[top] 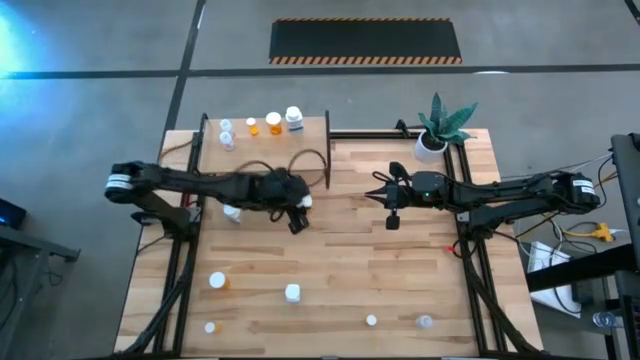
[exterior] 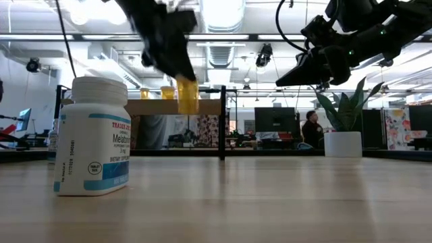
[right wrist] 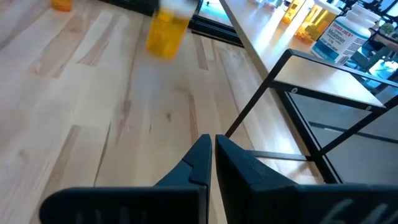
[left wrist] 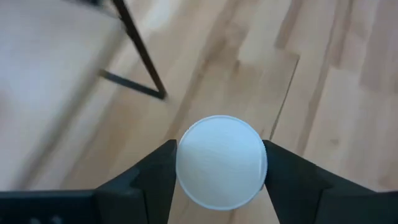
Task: Pick and place medicine bottles onto shelf by color
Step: Put the right large orange pill bottle on the shelf aligned with the other large orange pill bottle
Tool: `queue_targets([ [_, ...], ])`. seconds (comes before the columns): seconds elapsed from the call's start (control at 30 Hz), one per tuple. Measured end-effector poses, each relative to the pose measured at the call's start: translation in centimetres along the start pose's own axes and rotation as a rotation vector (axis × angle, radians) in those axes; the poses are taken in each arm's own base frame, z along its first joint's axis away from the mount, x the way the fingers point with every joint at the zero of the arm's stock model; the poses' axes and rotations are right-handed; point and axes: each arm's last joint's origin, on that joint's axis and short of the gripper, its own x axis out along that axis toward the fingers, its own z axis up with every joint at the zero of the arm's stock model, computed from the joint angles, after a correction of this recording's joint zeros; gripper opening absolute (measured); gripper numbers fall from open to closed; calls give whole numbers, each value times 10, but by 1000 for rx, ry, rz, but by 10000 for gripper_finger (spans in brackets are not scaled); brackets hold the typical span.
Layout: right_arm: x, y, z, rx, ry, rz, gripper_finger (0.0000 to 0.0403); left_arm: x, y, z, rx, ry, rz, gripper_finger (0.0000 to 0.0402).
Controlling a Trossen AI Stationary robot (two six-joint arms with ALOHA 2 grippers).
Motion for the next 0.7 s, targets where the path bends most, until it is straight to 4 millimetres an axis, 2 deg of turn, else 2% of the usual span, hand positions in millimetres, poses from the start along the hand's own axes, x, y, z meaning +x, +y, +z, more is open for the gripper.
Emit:
queue_targets([
  [0.13,0,0,0,0,0,0,13,-46,23,22,-66,-51,63,193],
  [0.23,0,0,0,0,-1,0,13,-65,45,31,-109,-67,160,193],
  [0.3,0,0,0,0,-3,0,13,-71,61,34,-134,-66,210,193],
  [0.4,0,0,0,0,-6,0,13,-68,85,37,-184,-68,280,194],
  [0.57,0,0,1,2,-7,1,13,-48,122,34,-249,7,353,194],
  [0.7,0,0,1,1,-7,2,13,-32,144,35,-286,42,370,194],
])
